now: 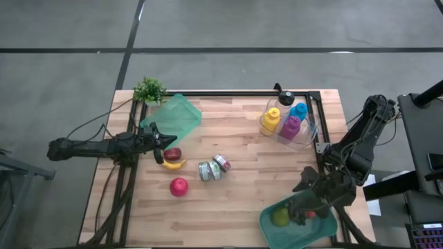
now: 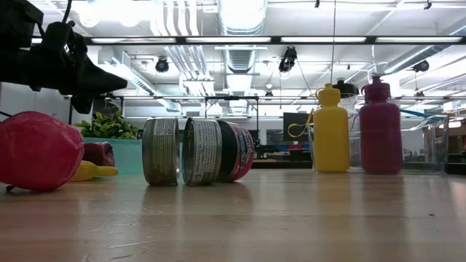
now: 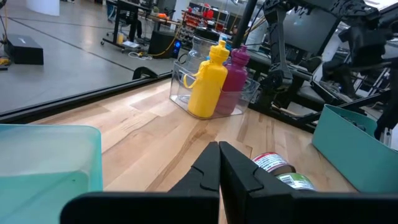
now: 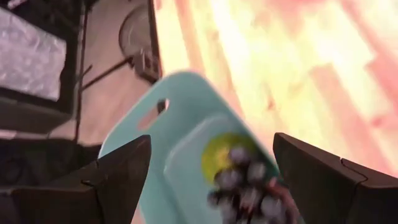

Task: Pick & Place Food Item
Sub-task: Put the bottom red apple into the dark green bin

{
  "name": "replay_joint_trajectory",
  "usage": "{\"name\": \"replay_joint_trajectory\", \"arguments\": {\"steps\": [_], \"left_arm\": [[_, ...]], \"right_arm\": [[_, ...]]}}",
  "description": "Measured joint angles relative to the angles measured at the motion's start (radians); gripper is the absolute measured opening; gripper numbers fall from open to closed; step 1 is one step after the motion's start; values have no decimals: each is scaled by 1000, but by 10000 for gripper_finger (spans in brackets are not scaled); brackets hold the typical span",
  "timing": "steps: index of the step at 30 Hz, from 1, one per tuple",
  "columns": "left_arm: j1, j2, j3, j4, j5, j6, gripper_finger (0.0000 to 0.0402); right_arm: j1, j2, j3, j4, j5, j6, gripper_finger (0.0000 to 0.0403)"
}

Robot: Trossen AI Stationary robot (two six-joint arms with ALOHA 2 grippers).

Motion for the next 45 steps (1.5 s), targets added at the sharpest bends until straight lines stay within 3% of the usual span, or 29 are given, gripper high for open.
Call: {"name": "replay_joint_trajectory", "arguments": {"steps": [10,14,19,28,35,45], "left_arm": [[0,0,0,0,0,0,1],[0,0,0,0,0,0,1],[0,0,0,0,0,0,1],[0,0,0,0,0,0,1],[0,0,0,0,0,0,1],[0,0,0,0,0,0,1]], "right_arm": [[-17,0,37,7,359,-201,334],[-56,0,69,12,418,-287,334],[-112,0,92,51,422,-430,334],[-212,7,86,299,368,-793,334],[-337,47,84,400,181,-839,334],[-447,198,83,529,163,-884,334]]}}
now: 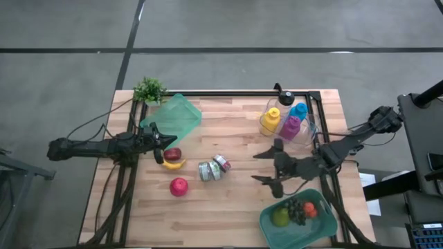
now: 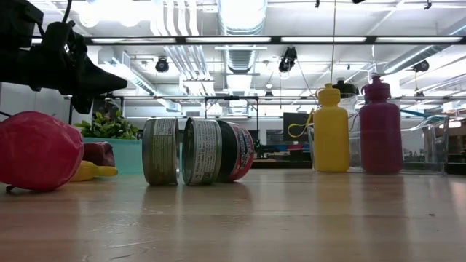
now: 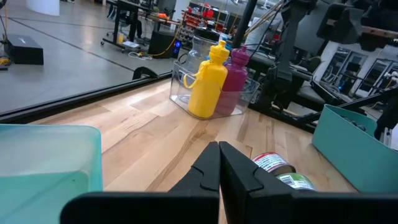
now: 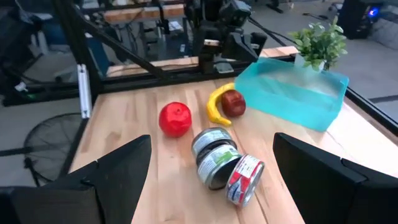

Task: Pick & Place Food Item
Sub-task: Put the bottom red apple into the dark green bin

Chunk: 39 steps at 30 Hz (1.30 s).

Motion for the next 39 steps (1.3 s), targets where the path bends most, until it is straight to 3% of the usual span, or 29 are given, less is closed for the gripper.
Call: {"name": "replay_joint_trajectory", "arguments": {"steps": [10,19,23,27,35,39], "left_arm": [[0,0,0,0,0,0,1],[0,0,0,0,0,0,1],[0,0,0,0,0,0,1],[0,0,0,0,0,0,1],[0,0,0,0,0,0,1],[0,0,0,0,0,0,1]], "right_arm": [[-55,95,42,14,-8,23,334],[-216,51,8,196,-301,-150,334],[-282,22,-6,220,-324,-311,334],[-345,-24,-16,227,-322,-314,334],[-404,-133,-237,501,-320,-239,334],[-404,-240,-317,475,-314,-222,334]]}}
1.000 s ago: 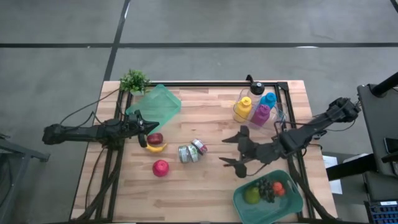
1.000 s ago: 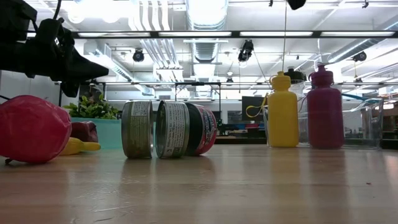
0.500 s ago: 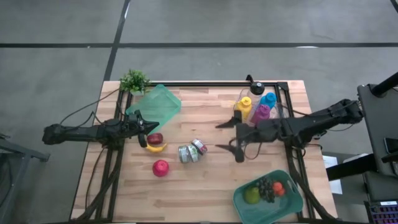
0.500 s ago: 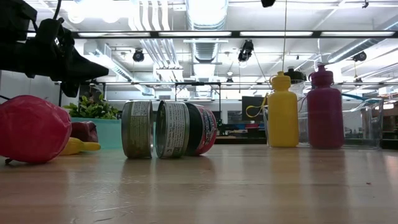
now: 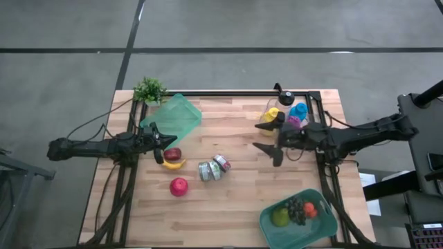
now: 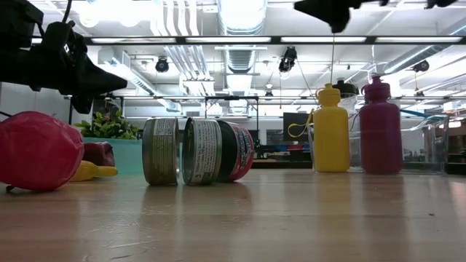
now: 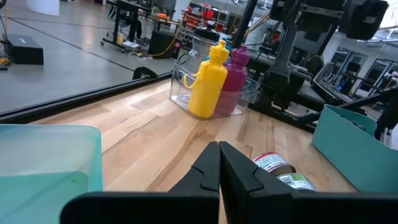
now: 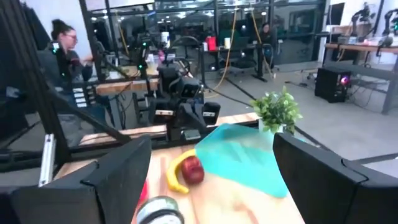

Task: Pick & Place Food Item
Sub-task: Put the bottom red apple into the dark green bin

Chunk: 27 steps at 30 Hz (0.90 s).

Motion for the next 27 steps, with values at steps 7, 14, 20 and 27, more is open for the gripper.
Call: {"name": "replay_joint_trajectory", "arguments": {"steps": [7,14,20,27], "left_arm": [[0,0,0,0,0,0,1],[0,0,0,0,0,0,1],[0,0,0,0,0,0,1],[0,0,0,0,0,0,1]], "right_arm": [[0,-113,-33,-63,4,86,334],[0,-130,-50,-83,3,86,334],[0,-129,-51,-83,2,86,334],[0,-129,-51,-83,2,85,334]]}}
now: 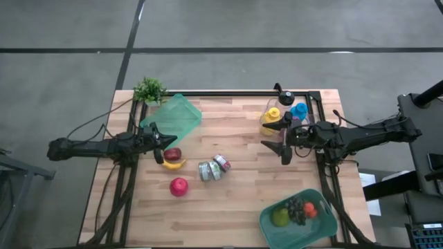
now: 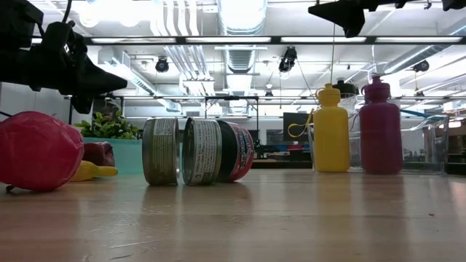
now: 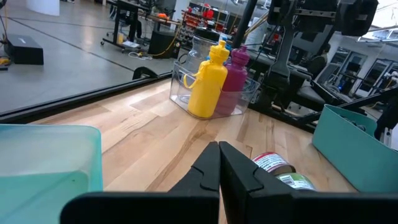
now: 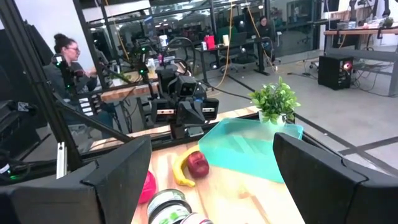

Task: Pick & Place Food Item
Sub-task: Put the bottom red apple into the dark green bin

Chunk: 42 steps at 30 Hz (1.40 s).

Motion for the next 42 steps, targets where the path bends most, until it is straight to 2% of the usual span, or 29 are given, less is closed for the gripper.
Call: {"name": "replay_joint_trajectory", "arguments": {"steps": [22,25,27,30,36,42], "left_arm": [[-1,0,0,0,3,-13,1],[-1,0,3,-1,39,-63,1],[-1,4,20,-41,101,-107,1],[-1,7,67,-118,166,-112,1],[-1,27,205,-230,157,-135,1],[-1,206,418,-450,103,-134,1]], "right_arm": [[0,10,0,0,-2,0,334],[0,10,0,0,-1,0,334],[0,10,0,0,-1,0,334],[0,10,0,0,-1,0,334],[0,10,0,0,-1,0,334],[0,10,0,0,-1,0,334]]}}
